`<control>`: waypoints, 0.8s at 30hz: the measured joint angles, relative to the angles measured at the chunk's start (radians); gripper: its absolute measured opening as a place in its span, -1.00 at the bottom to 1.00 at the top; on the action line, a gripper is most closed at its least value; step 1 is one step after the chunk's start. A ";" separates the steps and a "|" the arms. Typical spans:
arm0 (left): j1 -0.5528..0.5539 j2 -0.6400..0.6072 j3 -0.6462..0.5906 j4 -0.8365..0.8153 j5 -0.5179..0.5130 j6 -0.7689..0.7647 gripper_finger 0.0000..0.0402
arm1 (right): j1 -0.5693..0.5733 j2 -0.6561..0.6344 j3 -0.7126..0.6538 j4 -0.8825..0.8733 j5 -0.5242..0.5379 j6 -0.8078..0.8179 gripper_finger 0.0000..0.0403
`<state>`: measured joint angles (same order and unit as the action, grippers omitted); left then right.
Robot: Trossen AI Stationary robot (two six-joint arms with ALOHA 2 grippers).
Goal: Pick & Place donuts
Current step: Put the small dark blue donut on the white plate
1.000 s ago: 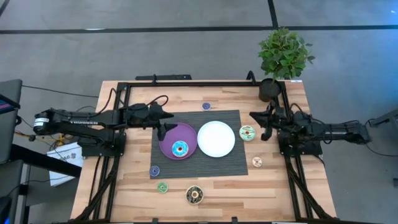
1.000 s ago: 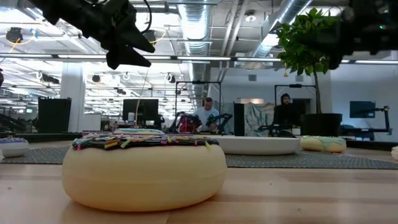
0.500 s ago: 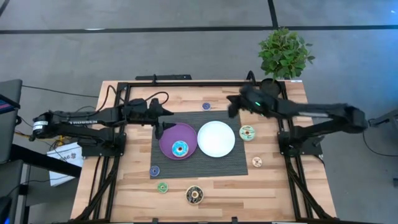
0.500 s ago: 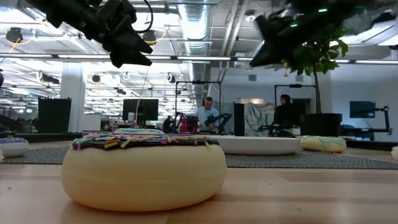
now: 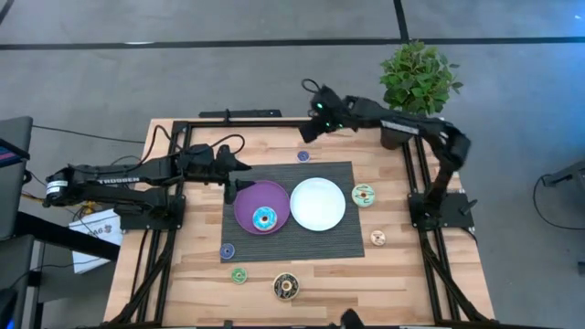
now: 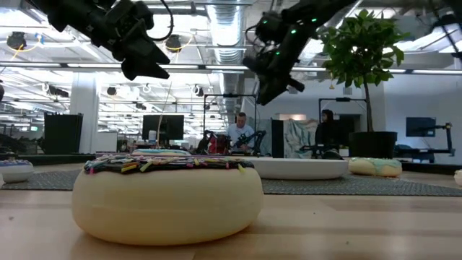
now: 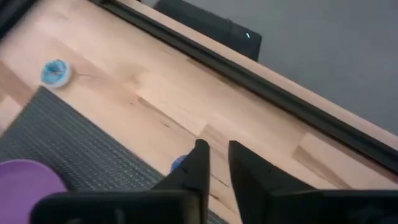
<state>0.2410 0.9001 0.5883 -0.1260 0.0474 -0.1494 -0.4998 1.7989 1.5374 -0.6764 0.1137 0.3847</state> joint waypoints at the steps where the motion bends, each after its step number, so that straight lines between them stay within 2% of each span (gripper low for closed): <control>1: -0.001 0.000 0.000 -0.002 0.000 -0.007 0.31 | -0.007 0.027 0.034 -0.019 -0.014 -0.002 -0.65; 7: -0.004 0.000 0.000 0.001 0.000 -0.018 0.31 | -0.038 0.164 0.191 -0.086 -0.049 -0.043 -0.21; 15: -0.004 0.000 0.000 0.000 -0.001 -0.022 0.31 | -0.048 0.285 0.284 -0.141 -0.067 -0.044 0.42; 20: -0.004 0.000 -0.001 0.001 -0.001 -0.020 0.31 | -0.058 0.353 0.337 -0.208 -0.076 -0.008 0.64; 24: -0.004 0.000 -0.001 0.000 -0.007 -0.020 0.31 | -0.057 0.401 0.376 -0.282 -0.165 0.008 0.75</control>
<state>0.2375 0.9005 0.5877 -0.1260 0.0407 -0.1689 -0.5572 2.2000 1.9131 -0.9583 -0.0517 0.3930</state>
